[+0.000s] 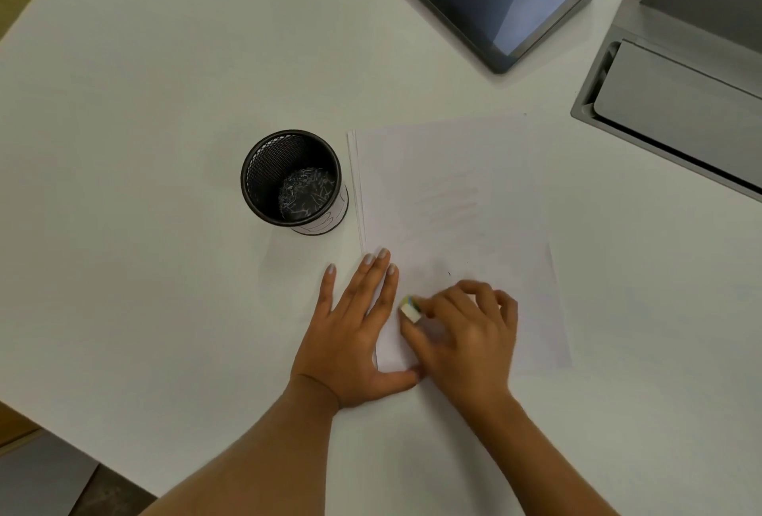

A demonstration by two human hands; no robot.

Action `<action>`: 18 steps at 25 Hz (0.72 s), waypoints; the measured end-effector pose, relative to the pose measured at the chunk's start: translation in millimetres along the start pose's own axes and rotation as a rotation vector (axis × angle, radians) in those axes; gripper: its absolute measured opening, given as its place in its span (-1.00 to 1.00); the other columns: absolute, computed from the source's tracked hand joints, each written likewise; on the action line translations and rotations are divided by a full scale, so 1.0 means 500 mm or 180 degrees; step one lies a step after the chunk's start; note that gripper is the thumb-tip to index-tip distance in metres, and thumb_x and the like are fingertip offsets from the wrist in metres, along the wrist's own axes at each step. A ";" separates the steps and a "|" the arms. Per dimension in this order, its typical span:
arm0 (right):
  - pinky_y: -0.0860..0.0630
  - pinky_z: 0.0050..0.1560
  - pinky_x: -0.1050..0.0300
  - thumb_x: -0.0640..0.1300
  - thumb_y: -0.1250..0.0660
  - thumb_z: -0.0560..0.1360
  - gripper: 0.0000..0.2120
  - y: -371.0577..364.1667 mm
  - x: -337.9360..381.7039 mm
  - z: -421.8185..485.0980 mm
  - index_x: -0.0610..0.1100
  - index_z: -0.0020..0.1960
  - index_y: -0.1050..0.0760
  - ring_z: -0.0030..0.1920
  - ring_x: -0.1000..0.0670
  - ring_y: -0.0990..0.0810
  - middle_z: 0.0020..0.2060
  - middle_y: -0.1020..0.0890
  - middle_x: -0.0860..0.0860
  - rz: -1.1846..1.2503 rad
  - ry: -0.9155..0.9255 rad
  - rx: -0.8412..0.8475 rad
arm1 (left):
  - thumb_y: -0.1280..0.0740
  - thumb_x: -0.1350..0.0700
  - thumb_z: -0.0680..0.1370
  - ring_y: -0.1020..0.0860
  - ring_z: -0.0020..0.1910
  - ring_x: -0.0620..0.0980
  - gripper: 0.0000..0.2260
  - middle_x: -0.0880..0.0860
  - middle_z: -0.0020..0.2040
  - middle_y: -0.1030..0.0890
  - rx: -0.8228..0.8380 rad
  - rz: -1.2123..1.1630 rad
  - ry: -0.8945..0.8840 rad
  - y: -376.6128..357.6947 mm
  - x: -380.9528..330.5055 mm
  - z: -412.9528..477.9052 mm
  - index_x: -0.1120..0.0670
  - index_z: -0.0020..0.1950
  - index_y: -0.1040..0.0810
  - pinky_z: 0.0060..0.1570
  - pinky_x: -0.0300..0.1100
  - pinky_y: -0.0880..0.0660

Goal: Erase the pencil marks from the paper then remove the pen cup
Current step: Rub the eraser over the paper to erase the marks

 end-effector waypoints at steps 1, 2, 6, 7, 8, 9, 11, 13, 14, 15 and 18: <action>-0.32 -0.01 0.00 0.03 -0.51 0.35 -0.84 0.003 -0.012 0.005 -0.02 -0.31 -0.62 -0.08 -0.10 -0.61 -0.33 -0.65 0.08 -0.0044 0.0067 0.0010 | -0.24 -0.49 0.43 -0.09 0.63 0.07 -0.02 0.14 0.64 -0.13 0.0009 0.0005 0.0003 0.000 0.000 0.000 0.19 0.60 -0.21 0.53 0.29 -0.05; -0.32 -0.01 0.00 0.04 -0.51 0.34 -0.83 0.011 -0.047 0.026 -0.02 -0.31 -0.61 -0.08 -0.12 -0.61 -0.33 -0.65 0.07 -0.0136 -0.0152 -0.0094 | -0.23 -0.49 0.43 -0.08 0.63 0.07 -0.01 0.13 0.65 -0.12 0.0032 0.0017 0.0015 0.001 0.001 -0.001 0.19 0.61 -0.21 0.54 0.29 -0.04; -0.30 0.02 0.00 0.05 -0.51 0.37 -0.78 0.059 -0.188 0.099 -0.06 -0.31 -0.58 -0.04 -0.16 -0.58 -0.32 -0.65 0.04 -0.0377 -0.1380 -0.0524 | -0.20 -0.51 0.44 -0.03 0.64 0.05 0.00 0.11 0.66 -0.07 0.0115 0.0064 0.0015 0.000 0.002 0.000 0.19 0.62 -0.15 0.55 0.26 0.01; -0.30 0.02 -0.01 0.04 -0.51 0.36 -0.79 0.058 -0.177 0.094 -0.06 -0.30 -0.58 -0.05 -0.16 -0.58 -0.33 -0.65 0.04 -0.0323 -0.1382 -0.0490 | -0.20 -0.51 0.44 -0.03 0.64 0.06 0.00 0.11 0.66 -0.07 0.0120 0.0063 0.0016 -0.001 0.002 0.000 0.19 0.62 -0.14 0.55 0.26 0.01; -0.31 0.01 -0.01 0.03 -0.51 0.35 -0.81 0.048 -0.146 0.082 -0.05 -0.30 -0.59 -0.07 -0.16 -0.58 -0.33 -0.64 0.04 -0.0231 -0.1210 -0.0389 | -0.20 -0.51 0.44 -0.04 0.64 0.06 0.00 0.12 0.66 -0.08 0.0123 0.0056 0.0024 -0.001 0.002 0.000 0.19 0.62 -0.15 0.55 0.26 0.01; -0.31 -0.01 0.00 0.02 -0.50 0.33 -0.83 0.033 -0.101 0.060 -0.04 -0.30 -0.60 -0.08 -0.15 -0.58 -0.34 -0.64 0.05 -0.0098 -0.0910 -0.0211 | -0.21 -0.50 0.44 -0.05 0.64 0.06 0.00 0.12 0.65 -0.09 0.0120 0.0047 0.0029 -0.001 0.003 -0.001 0.19 0.62 -0.17 0.55 0.27 -0.01; -0.31 0.00 0.00 0.02 -0.50 0.34 -0.85 0.013 -0.029 0.017 -0.02 -0.31 -0.60 -0.07 -0.09 -0.57 -0.33 -0.64 0.08 0.0066 -0.0170 0.0146 | -0.23 -0.50 0.43 -0.08 0.63 0.07 0.00 0.13 0.65 -0.11 0.0095 0.0034 0.0021 0.000 0.002 -0.001 0.20 0.61 -0.20 0.55 0.28 -0.03; -0.30 -0.01 0.01 0.04 -0.50 0.33 -0.83 0.014 -0.053 0.035 -0.02 -0.32 -0.60 -0.07 -0.09 -0.59 -0.33 -0.64 0.08 -0.0063 -0.0083 0.0123 | -0.22 -0.50 0.43 -0.07 0.63 0.07 0.00 0.13 0.65 -0.11 0.0112 0.0041 0.0018 -0.001 0.002 -0.001 0.19 0.61 -0.19 0.54 0.28 -0.03; -0.29 -0.03 0.02 0.05 -0.50 0.32 -0.82 0.022 -0.092 0.060 -0.02 -0.33 -0.59 -0.08 -0.12 -0.60 -0.33 -0.65 0.07 -0.0220 -0.0354 -0.0058 | -0.22 -0.50 0.43 -0.06 0.64 0.07 0.00 0.12 0.65 -0.10 0.0136 0.0054 0.0021 -0.001 0.003 -0.001 0.19 0.62 -0.17 0.54 0.28 -0.03; -0.28 -0.05 0.02 0.05 -0.50 0.32 -0.81 0.036 -0.134 0.090 -0.04 -0.33 -0.59 -0.08 -0.14 -0.60 -0.32 -0.66 0.05 -0.0376 -0.0685 -0.0255 | -0.22 -0.50 0.43 -0.06 0.64 0.07 0.00 0.12 0.65 -0.09 0.0146 0.0071 0.0017 -0.001 0.003 -0.001 0.18 0.62 -0.16 0.54 0.28 -0.03; -0.28 -0.05 0.02 0.03 -0.51 0.35 -0.80 0.054 -0.181 0.117 -0.07 -0.30 -0.60 -0.07 -0.16 -0.58 -0.31 -0.67 0.02 -0.0438 -0.1127 -0.0403 | -0.23 -0.50 0.43 -0.07 0.63 0.07 0.01 0.13 0.65 -0.10 0.0109 0.0088 -0.0002 0.000 0.002 0.000 0.19 0.62 -0.17 0.53 0.29 -0.04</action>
Point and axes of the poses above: each hand's wrist, its own z-axis towards the middle knuckle, its own y-axis out of the back of the hand, x = y × z, the point moved 5 cm from there along z, towards the middle knuckle
